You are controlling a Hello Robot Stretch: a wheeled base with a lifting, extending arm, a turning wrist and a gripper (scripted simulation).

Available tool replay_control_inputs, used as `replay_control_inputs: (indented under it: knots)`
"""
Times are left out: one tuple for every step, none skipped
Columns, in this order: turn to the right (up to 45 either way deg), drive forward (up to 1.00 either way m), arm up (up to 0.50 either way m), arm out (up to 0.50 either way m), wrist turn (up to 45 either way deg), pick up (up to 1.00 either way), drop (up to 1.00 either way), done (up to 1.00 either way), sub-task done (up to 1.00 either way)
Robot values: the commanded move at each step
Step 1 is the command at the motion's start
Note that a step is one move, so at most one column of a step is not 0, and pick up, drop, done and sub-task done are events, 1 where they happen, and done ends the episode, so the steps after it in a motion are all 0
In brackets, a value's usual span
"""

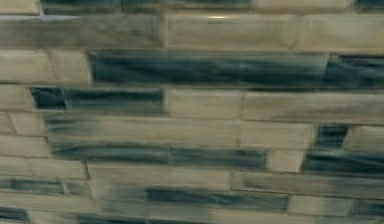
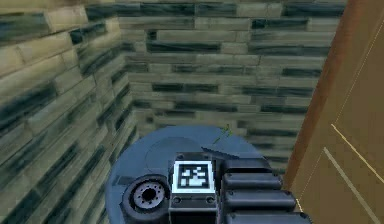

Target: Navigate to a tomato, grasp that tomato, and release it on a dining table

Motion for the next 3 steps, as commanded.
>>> replay_control_inputs:
  knots:
    - [0.0,0.0,0.0,0.3,0.0,0.0,0.0,0.0,0.0]
    - [0.0,0.0,0.0,0.0,45.0,0.0,0.0,0.0,0.0]
    - [0.0,0.0,0.0,0.0,45.0,0.0,0.0,0.0,0.0]
